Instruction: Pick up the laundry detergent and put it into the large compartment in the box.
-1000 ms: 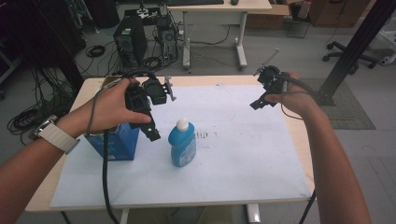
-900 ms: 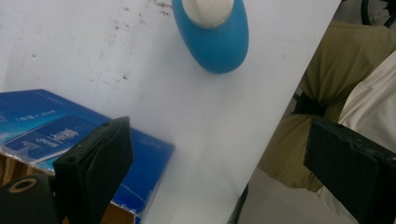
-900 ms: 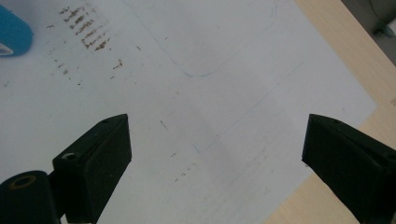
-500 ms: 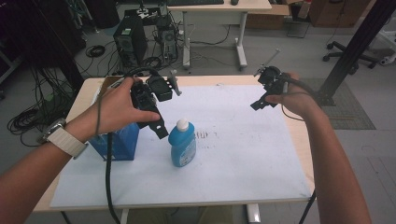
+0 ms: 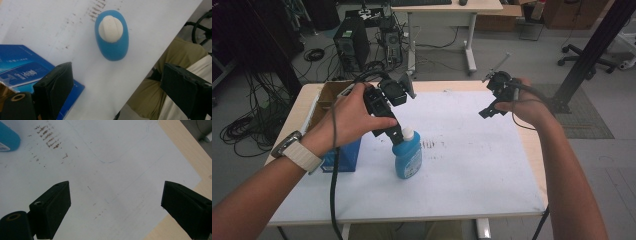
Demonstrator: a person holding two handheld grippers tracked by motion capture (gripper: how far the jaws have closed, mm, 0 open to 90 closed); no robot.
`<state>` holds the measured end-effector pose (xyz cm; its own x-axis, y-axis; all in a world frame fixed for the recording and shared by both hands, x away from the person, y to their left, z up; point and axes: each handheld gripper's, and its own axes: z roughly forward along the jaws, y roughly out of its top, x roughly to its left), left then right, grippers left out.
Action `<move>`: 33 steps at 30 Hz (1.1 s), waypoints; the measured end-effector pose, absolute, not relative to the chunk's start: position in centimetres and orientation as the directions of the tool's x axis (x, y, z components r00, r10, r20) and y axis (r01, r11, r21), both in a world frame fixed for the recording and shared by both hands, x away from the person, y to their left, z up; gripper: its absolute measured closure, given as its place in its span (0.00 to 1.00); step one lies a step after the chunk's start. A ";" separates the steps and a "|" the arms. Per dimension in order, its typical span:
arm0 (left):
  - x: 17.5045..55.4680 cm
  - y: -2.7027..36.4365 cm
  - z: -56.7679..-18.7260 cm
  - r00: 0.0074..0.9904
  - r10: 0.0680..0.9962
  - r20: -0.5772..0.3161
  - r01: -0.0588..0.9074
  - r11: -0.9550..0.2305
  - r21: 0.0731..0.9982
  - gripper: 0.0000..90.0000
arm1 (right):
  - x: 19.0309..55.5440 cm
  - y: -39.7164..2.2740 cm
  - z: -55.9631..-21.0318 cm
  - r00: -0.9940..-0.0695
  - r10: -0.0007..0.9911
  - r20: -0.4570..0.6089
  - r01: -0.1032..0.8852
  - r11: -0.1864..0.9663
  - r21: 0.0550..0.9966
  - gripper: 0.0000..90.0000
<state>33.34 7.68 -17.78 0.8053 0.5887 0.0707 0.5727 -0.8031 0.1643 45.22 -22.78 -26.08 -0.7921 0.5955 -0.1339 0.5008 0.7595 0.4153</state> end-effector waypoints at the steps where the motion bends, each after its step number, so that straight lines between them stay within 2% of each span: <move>1: 33.4 7.6 -17.9 0.800 0.596 0.074 0.579 -0.798 0.163 0.13 | 45.2 -22.8 -26.1 -0.793 0.594 -0.133 0.500 0.760 0.416 0.10; 33: 35.0 6.4 -19.8 0.657 0.753 0.030 0.735 -0.649 0.195 0.13 | 45.4 -22.4 -26.3 -0.798 0.588 -0.132 0.493 0.763 0.418 0.10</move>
